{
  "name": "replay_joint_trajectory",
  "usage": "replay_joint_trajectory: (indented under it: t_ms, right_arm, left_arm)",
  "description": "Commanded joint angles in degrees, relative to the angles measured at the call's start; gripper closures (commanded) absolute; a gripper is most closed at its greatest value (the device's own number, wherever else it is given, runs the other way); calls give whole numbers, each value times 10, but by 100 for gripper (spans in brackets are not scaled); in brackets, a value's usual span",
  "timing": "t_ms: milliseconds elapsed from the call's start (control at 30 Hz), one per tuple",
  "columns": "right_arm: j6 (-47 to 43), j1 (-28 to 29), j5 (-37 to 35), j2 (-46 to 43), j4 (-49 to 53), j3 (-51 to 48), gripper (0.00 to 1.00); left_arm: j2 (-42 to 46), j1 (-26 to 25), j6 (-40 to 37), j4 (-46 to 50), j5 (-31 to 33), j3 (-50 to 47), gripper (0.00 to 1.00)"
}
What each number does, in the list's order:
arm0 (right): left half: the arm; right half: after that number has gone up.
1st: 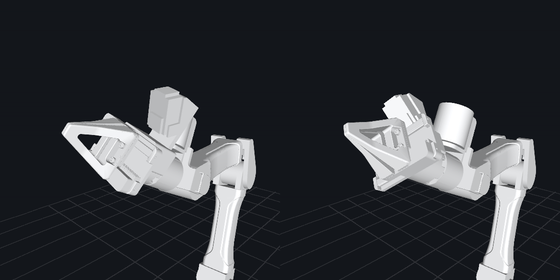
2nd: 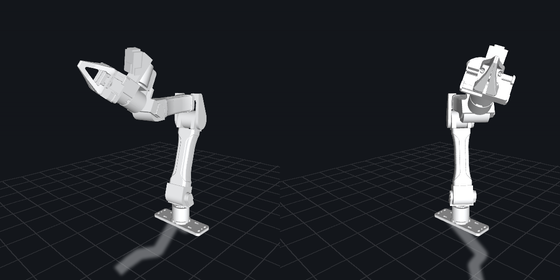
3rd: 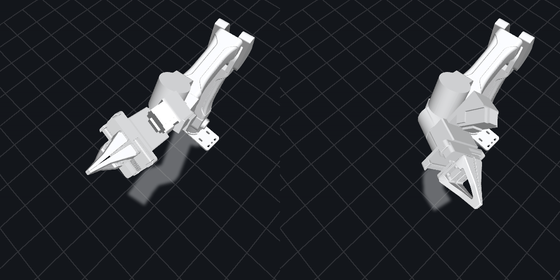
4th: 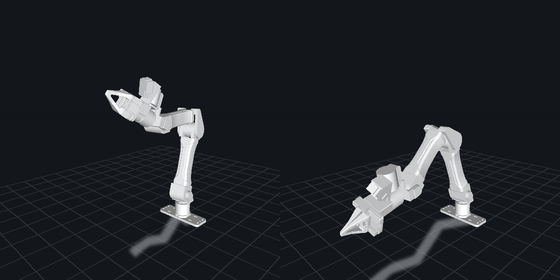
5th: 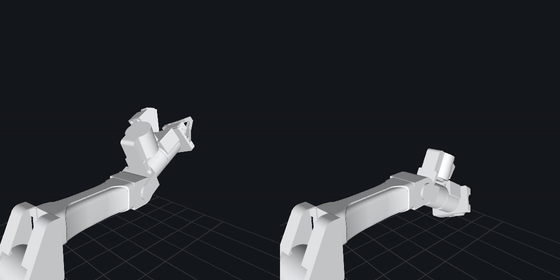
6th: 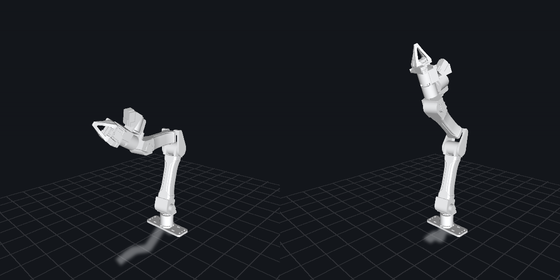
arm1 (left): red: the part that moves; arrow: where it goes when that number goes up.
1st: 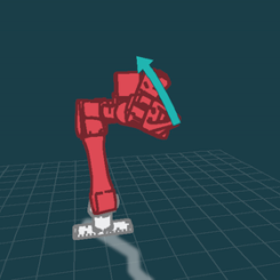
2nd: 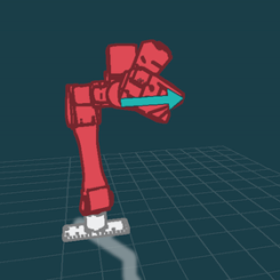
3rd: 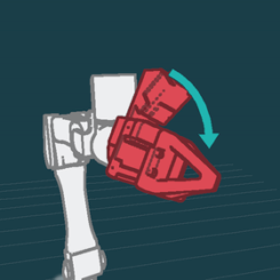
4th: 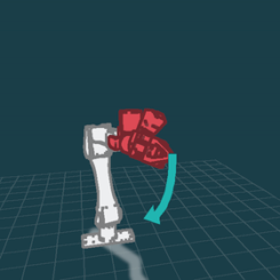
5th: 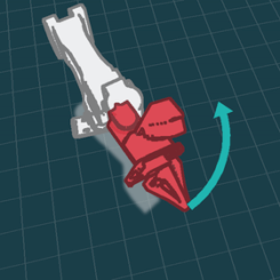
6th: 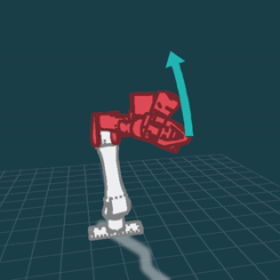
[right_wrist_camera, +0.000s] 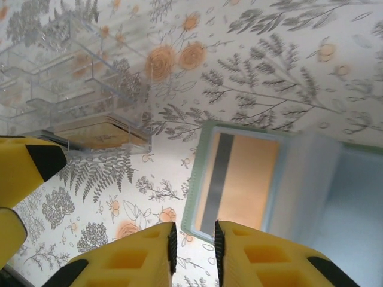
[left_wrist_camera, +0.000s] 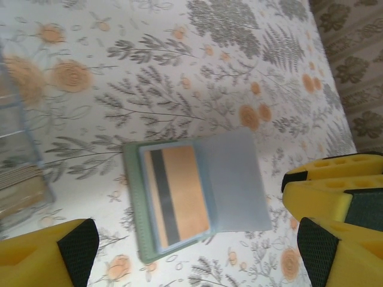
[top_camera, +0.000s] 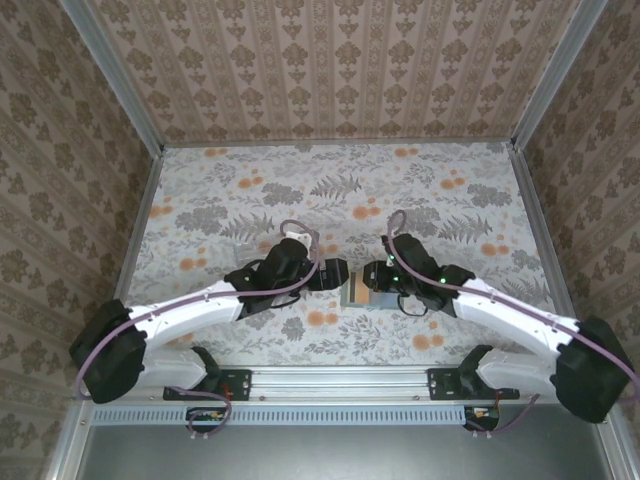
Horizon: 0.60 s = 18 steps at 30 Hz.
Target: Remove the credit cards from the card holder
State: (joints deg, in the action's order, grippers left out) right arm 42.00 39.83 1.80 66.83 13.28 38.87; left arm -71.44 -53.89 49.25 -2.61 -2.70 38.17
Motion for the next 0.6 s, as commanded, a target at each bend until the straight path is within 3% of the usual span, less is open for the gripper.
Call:
replay_joint_trajectory:
  t_ms: [0, 133, 267, 567]
  right_arm:
    - [5, 8, 8, 54, -4, 23, 74]
    - [15, 7, -16, 93, 15, 32, 81]
    - [20, -1, -41, 87, 35, 14, 81]
    - [25, -43, -19, 67, 15, -48, 82]
  left_arm:
    - [6, 3, -9, 23, 19, -13, 10]
    - [-8, 2, -5, 8, 6, -13, 15]
    - [-42, -3, -3, -8, -11, 0, 23]
    - [-160, -24, -11, -35, -40, 57, 61]
